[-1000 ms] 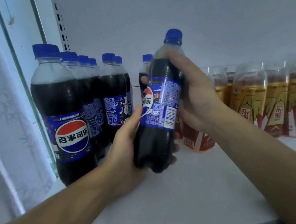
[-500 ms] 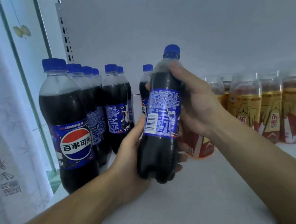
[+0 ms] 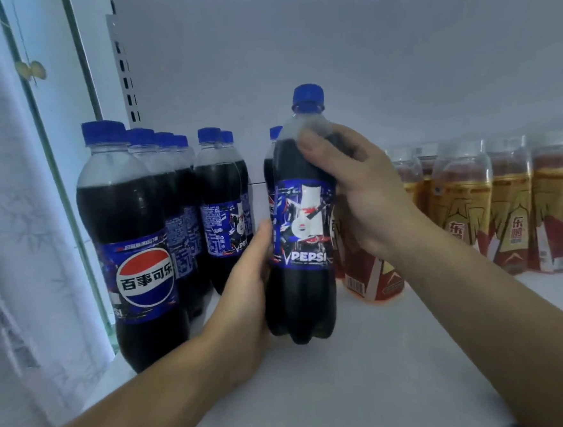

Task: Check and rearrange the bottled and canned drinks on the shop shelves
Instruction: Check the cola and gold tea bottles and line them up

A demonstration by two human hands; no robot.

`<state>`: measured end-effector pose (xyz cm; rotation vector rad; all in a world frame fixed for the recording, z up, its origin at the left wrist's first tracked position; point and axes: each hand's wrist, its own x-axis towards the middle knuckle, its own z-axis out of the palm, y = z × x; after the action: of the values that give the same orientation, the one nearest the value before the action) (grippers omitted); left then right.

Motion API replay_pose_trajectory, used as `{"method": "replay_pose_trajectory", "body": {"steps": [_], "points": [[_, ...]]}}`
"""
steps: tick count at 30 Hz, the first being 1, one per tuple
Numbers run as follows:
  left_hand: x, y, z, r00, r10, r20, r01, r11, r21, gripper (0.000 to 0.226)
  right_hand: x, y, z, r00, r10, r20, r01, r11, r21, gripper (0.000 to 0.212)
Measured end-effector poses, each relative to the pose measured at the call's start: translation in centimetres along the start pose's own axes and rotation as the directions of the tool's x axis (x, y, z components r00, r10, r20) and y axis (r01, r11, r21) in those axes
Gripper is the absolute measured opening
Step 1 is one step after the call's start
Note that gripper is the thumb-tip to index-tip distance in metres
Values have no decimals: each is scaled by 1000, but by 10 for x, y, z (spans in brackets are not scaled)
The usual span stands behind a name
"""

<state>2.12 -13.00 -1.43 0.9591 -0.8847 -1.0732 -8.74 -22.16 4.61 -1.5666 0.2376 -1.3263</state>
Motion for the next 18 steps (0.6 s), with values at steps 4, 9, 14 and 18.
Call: {"method": "replay_pose_trajectory", "body": {"steps": [4, 9, 14, 18], "points": [[0, 1, 2, 998, -39, -47, 36, 998, -58, 71, -4, 0, 6, 994, 108, 25, -108, 994, 13, 63], [-1, 7, -2, 975, -179, 133, 192, 977, -89, 76, -6, -5, 3, 971, 212, 111, -225, 966, 123, 34], [6, -2, 2, 999, 40, -27, -41, 999, -9, 67, -7, -1, 8, 998, 15, -61, -26, 982, -185, 48], [-4, 8, -4, 980, -151, 133, 157, 987, -38, 77, -8, -3, 8, 975, 212, 71, -211, 977, -25, 63]]}}
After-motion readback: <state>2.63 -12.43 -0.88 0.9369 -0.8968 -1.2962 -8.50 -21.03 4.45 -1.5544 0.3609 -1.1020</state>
